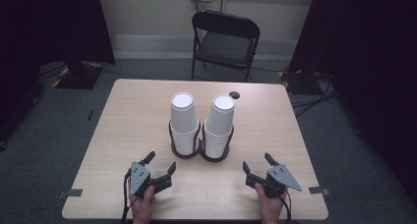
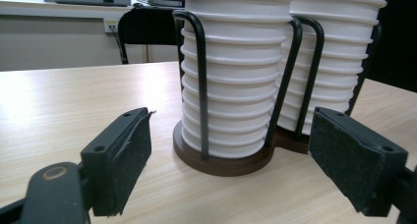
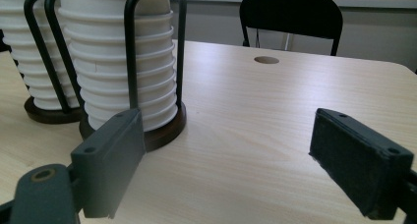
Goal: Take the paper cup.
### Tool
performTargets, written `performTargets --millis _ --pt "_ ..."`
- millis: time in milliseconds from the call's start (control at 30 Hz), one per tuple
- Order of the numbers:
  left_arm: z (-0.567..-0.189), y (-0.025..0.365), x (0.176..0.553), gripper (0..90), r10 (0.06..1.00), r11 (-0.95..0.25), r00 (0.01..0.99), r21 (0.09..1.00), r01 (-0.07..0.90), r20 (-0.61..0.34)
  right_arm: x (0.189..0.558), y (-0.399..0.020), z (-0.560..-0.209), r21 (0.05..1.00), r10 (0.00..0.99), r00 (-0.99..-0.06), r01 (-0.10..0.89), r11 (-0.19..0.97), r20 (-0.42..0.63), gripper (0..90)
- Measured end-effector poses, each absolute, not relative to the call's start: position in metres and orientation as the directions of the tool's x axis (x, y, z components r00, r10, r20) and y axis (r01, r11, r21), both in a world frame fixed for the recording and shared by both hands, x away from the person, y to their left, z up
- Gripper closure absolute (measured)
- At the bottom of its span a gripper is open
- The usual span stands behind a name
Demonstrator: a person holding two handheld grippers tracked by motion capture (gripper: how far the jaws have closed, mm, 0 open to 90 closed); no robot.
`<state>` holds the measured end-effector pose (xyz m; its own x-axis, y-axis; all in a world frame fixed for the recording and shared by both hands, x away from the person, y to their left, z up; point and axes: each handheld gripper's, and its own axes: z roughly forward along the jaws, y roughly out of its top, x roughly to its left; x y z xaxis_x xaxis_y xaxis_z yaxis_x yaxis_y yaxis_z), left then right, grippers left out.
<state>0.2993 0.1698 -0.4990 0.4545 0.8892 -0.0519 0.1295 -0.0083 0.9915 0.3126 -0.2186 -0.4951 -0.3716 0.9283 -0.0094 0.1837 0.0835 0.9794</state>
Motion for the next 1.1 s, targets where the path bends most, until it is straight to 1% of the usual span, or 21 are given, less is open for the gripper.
performTargets --millis 67,100,267,400,467,500,533,600,767,867,933,1000,1033,1067,1100 --pt "-0.499 0.169 0.299 16.2 0.889 -0.013 0.455 0.992 0.123 -0.045 0.313 -0.215 -0.495 0.979 0.92 -0.392 0.187 0.085 -0.005 13.7" --pt "-0.499 0.169 0.298 16.2 0.891 -0.014 0.452 0.992 0.122 -0.043 0.314 -0.211 -0.494 0.973 0.913 -0.407 0.207 0.102 -0.009 13.7" --pt "-0.499 0.169 0.299 16.2 0.889 -0.01 0.454 0.992 0.123 -0.048 0.314 -0.203 -0.489 0.971 0.893 -0.449 0.214 0.108 0.0 15.2" --pt "-0.499 0.169 0.299 16.2 0.89 -0.009 0.454 0.992 0.123 -0.048 0.314 -0.195 -0.48 0.977 0.875 -0.484 0.193 0.092 0.013 15.0" --pt "-0.499 0.17 0.299 16.2 0.889 -0.009 0.456 0.992 0.123 -0.048 0.314 -0.191 -0.475 0.979 0.865 -0.502 0.189 0.08 0.027 16.5" --pt "-0.499 0.169 0.298 16.2 0.889 -0.007 0.454 0.992 0.123 -0.05 0.315 -0.189 -0.47 0.981 0.848 -0.529 0.184 0.069 0.039 19.1" --pt "-0.499 0.169 0.298 16.2 0.889 -0.007 0.454 0.992 0.123 -0.05 0.315 -0.189 -0.47 0.981 0.848 -0.529 0.184 0.069 0.039 19.1" --pt "-0.499 0.169 0.298 16.2 0.889 -0.006 0.455 0.992 0.123 -0.051 0.315 -0.188 -0.466 0.982 0.832 -0.552 0.177 0.06 0.048 22.6" --pt "-0.499 0.17 0.299 16.2 0.889 -0.008 0.456 0.992 0.123 -0.05 0.317 -0.188 -0.457 0.983 0.814 -0.574 0.18 0.022 0.087 23.6" --pt "-0.499 0.17 0.299 16.2 0.888 -0.01 0.458 0.992 0.123 -0.047 0.319 -0.187 -0.45 0.982 0.809 -0.582 0.183 0.036 0.079 24.9" --pt "-0.499 0.17 0.298 16.2 0.888 -0.01 0.458 0.992 0.122 -0.048 0.321 -0.186 -0.446 0.982 0.801 -0.593 0.183 0.037 0.08 27.4" --pt "-0.499 0.169 0.298 16.2 0.888 -0.006 0.456 0.993 0.122 -0.05 0.324 -0.183 -0.439 0.974 0.781 -0.62 0.212 0.072 0.077 28.6" --pt "-0.499 0.17 0.298 16.2 0.888 -0.007 0.457 0.993 0.121 -0.05 0.324 -0.183 -0.439 0.974 0.781 -0.62 0.212 0.072 0.077 28.6" --pt "-0.499 0.17 0.298 16.2 0.888 -0.006 0.458 0.993 0.12 -0.05 0.325 -0.182 -0.438 0.975 0.778 -0.625 0.205 0.082 0.066 29.9" --pt "-0.499 0.17 0.298 16.2 0.888 -0.007 0.457 0.993 0.12 -0.049 0.326 -0.181 -0.434 0.977 0.772 -0.633 0.196 0.083 0.061 33.1"
